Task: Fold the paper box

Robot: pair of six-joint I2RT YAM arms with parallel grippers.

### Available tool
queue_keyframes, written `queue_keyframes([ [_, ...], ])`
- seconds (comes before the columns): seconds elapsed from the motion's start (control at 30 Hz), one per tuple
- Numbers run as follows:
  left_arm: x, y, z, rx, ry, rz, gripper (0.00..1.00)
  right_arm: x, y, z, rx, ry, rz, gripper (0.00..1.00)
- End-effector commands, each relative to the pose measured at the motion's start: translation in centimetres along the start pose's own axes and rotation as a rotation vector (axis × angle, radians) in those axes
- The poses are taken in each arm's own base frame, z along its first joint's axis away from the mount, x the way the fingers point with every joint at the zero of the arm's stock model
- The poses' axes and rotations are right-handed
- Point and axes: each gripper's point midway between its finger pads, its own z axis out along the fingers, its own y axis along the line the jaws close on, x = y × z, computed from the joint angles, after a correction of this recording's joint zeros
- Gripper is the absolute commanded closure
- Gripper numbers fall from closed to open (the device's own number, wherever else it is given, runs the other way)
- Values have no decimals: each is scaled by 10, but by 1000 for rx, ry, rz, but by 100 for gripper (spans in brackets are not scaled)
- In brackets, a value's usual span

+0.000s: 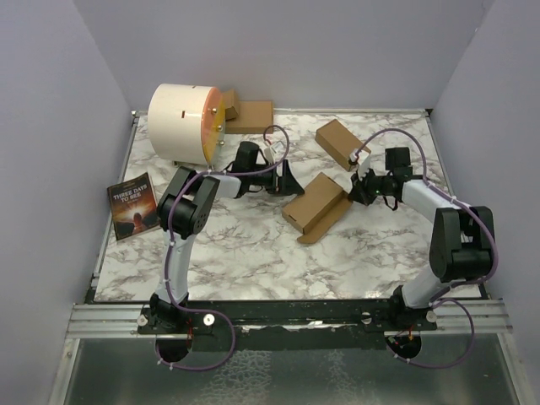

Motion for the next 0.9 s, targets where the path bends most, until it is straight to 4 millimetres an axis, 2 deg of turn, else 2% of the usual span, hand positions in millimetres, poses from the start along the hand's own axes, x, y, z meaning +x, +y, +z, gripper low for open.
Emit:
queue_keyframes([
  [0.0, -9, -40, -8, 143, -35, 10, 11, -37, -2, -11, 19, -132, -104, 99],
  [0.23, 0, -56, -8, 230, -31, -11, 10, -47, -1, -13, 19, -172, -132, 99],
  [0.5, 15, -52, 6, 214, 7, -40, 13, -47, 5, -9, 3, -173, -149, 99],
  [0.67, 16, -50, 9, 212, 10, -27, 13, -57, 11, -14, -6, -217, -174, 99],
  [0.87, 15, -58, 8, 276, -14, -31, 14, -77, 19, -28, 9, -312, -230, 99],
])
